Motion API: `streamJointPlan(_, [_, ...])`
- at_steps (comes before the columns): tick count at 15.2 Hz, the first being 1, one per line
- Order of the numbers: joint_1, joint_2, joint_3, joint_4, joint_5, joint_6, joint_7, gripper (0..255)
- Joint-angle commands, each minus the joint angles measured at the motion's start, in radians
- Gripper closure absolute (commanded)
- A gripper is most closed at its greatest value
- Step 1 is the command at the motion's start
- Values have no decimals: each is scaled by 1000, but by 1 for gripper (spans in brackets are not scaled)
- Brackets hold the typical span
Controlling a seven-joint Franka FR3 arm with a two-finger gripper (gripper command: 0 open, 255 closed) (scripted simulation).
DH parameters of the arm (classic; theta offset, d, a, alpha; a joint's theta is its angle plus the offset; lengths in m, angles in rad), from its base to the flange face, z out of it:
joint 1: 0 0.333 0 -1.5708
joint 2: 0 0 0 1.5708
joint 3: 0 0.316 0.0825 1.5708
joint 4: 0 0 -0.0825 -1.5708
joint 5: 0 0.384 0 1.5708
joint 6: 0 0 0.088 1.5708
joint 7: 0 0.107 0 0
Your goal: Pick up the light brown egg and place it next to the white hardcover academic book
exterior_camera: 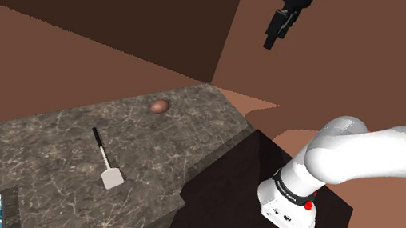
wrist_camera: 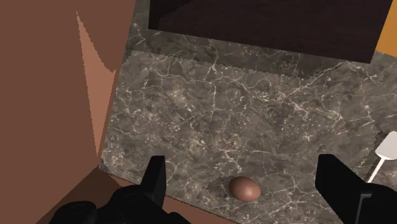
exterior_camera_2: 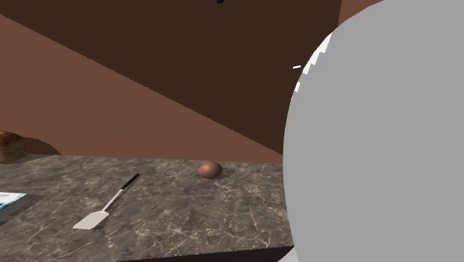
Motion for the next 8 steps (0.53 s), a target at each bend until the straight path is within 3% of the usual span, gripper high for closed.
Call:
streamJointPlan(1, [0, 0, 0, 0, 0, 0, 0, 0])
streamJointPlan(8, [34, 131, -99, -102, -18, 241, -161, 0])
